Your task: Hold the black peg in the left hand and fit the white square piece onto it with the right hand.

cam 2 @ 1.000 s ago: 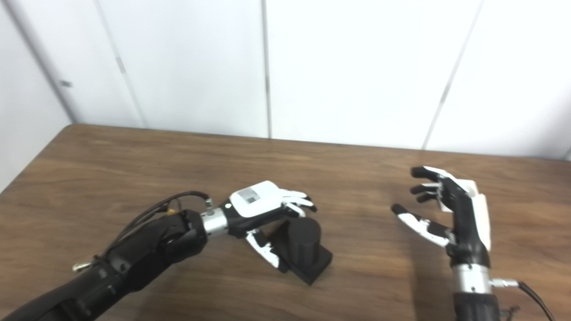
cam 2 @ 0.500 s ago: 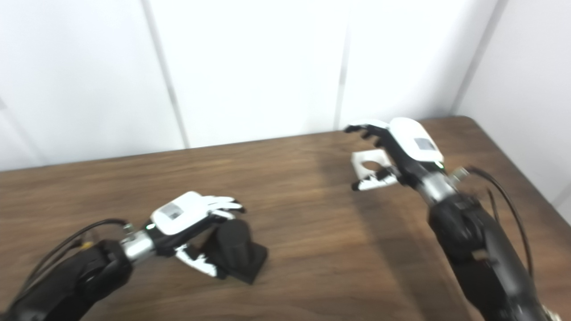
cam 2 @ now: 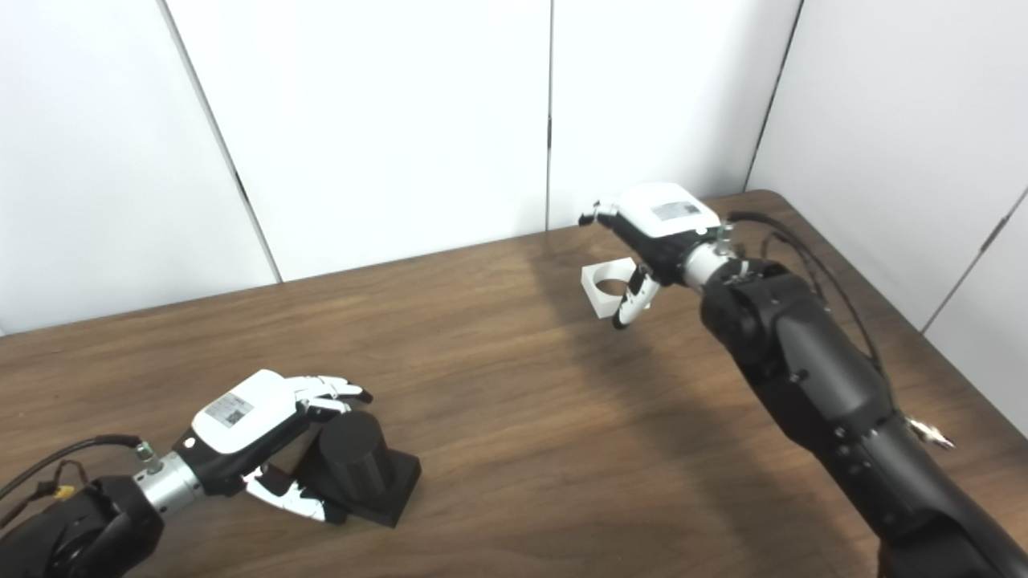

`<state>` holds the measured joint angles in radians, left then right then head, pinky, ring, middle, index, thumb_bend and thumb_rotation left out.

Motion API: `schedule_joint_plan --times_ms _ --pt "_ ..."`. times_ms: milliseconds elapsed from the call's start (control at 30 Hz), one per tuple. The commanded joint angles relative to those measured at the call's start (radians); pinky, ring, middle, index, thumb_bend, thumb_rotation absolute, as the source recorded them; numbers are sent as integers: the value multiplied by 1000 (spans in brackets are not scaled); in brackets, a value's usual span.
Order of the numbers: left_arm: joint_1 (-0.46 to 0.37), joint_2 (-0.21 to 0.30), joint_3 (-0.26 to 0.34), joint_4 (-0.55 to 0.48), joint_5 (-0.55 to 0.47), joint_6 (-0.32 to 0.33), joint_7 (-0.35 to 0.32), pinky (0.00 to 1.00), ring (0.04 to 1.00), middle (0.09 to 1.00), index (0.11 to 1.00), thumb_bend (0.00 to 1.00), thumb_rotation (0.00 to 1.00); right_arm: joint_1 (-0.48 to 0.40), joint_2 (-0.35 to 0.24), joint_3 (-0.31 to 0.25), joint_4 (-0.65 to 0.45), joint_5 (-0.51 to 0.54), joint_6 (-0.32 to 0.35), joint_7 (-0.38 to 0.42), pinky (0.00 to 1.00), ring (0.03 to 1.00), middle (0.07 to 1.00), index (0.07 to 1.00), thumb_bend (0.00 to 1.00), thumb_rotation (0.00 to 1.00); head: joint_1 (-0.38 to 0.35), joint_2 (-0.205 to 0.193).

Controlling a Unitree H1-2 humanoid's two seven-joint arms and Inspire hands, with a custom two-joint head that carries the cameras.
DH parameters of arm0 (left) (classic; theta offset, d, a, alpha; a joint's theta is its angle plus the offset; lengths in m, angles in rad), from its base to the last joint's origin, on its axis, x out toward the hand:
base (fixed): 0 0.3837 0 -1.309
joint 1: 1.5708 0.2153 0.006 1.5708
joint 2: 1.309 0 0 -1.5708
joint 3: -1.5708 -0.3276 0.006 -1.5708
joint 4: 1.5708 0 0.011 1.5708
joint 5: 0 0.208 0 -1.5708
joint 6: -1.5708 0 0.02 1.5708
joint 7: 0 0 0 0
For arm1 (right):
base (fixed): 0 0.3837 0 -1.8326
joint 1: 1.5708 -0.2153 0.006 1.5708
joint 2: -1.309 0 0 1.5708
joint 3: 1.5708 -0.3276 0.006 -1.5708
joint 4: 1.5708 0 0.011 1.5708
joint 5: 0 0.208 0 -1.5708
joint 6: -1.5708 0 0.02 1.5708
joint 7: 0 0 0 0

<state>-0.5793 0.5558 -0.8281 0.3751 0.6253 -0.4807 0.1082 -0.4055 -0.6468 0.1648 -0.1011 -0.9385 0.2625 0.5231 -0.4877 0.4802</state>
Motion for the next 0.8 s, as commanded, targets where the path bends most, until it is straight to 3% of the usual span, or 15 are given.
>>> schedule_joint_plan --times_ms 0,233,767 --pt "36 69 -59 65 66 11 -51 742 837 833 490 524 64 -62 -27 -3 10 -31 5 -21 818 923 928 871 939 130 -8 -2" --pt "14 87 -140 114 47 11 45 746 842 846 490 524 65 -136 -18 48 149 -65 6 -39 812 916 930 865 927 147 -15 -5" --pt "2 101 -186 119 19 11 78 762 842 846 490 524 66 -226 8 111 375 -49 -10 -111 767 874 900 844 928 109 -14 4"
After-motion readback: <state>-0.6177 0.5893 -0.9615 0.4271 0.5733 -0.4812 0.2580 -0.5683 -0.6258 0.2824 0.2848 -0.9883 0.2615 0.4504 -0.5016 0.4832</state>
